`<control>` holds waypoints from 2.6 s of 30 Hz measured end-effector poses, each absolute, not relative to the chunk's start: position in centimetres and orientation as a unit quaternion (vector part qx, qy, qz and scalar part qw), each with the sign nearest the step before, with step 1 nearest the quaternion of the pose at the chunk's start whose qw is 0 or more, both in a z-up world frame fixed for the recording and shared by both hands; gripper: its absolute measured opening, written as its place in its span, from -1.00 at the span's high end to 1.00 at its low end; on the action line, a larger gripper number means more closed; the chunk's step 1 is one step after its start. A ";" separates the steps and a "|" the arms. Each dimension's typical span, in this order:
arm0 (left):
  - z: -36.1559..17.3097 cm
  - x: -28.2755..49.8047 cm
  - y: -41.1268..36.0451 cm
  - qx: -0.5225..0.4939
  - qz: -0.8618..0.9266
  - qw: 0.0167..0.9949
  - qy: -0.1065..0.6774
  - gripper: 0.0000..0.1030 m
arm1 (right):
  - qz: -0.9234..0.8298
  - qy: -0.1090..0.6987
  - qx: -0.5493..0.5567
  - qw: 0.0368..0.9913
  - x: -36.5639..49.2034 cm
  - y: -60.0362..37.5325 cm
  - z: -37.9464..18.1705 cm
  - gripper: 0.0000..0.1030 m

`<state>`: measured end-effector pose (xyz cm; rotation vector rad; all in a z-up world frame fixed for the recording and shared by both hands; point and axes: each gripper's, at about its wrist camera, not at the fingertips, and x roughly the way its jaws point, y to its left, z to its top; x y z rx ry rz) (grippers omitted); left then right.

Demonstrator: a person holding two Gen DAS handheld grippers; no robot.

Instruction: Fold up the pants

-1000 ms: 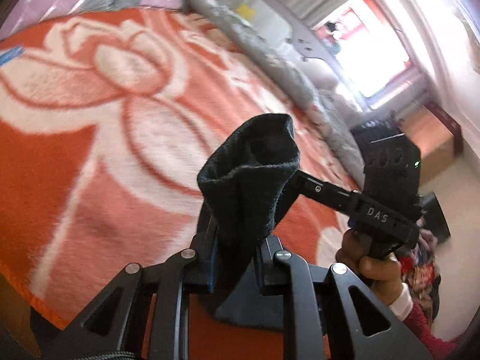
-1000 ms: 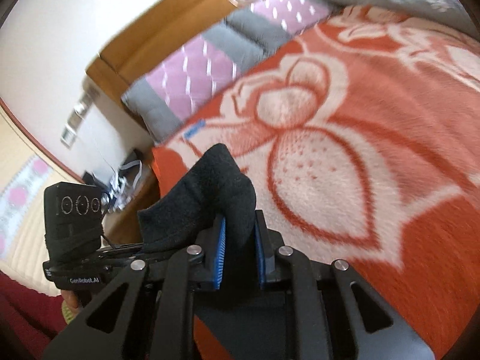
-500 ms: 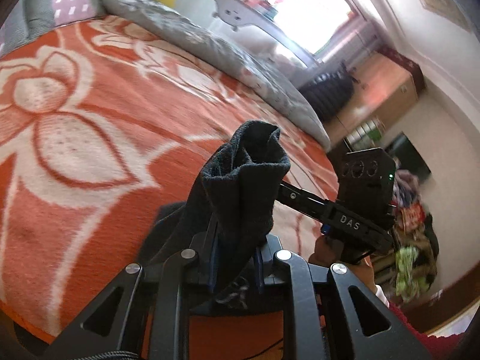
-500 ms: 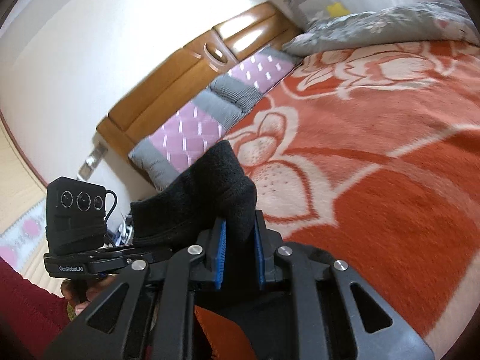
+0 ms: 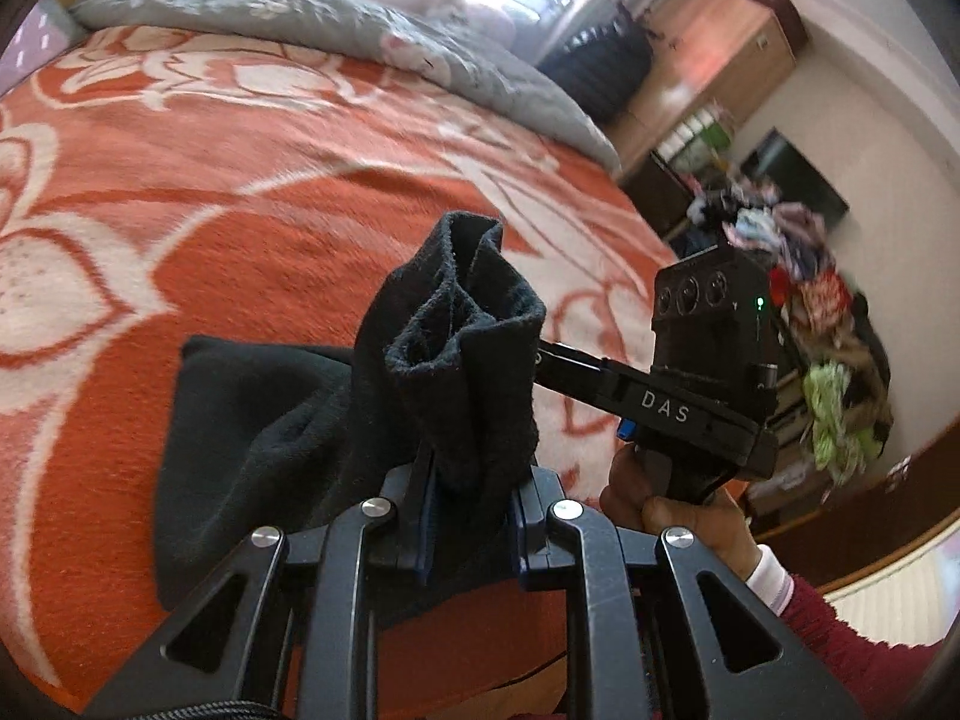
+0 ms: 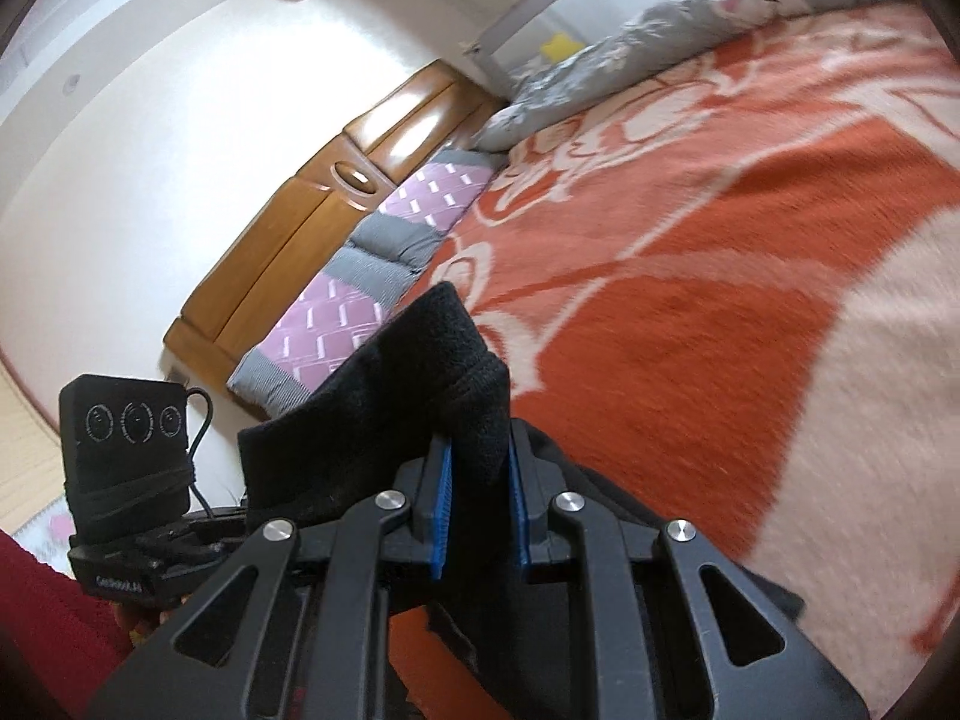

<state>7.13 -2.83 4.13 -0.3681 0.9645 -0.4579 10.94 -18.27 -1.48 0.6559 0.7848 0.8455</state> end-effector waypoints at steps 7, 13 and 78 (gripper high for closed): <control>1.1 7.6 -6.3 -0.142 -0.240 0.830 0.483 0.63 | 0.363 0.377 0.312 0.793 9.6 -20.3 -3.8 0.58; -0.9 7.5 -9.1 -0.109 -0.259 0.824 0.493 0.63 | 0.314 0.393 0.331 0.799 8.6 -23.0 -5.1 0.57; -3.8 10.7 4.8 -0.221 -0.120 0.809 0.532 -0.49 | 0.040 0.479 0.132 0.867 2.5 -18.5 -2.0 -0.46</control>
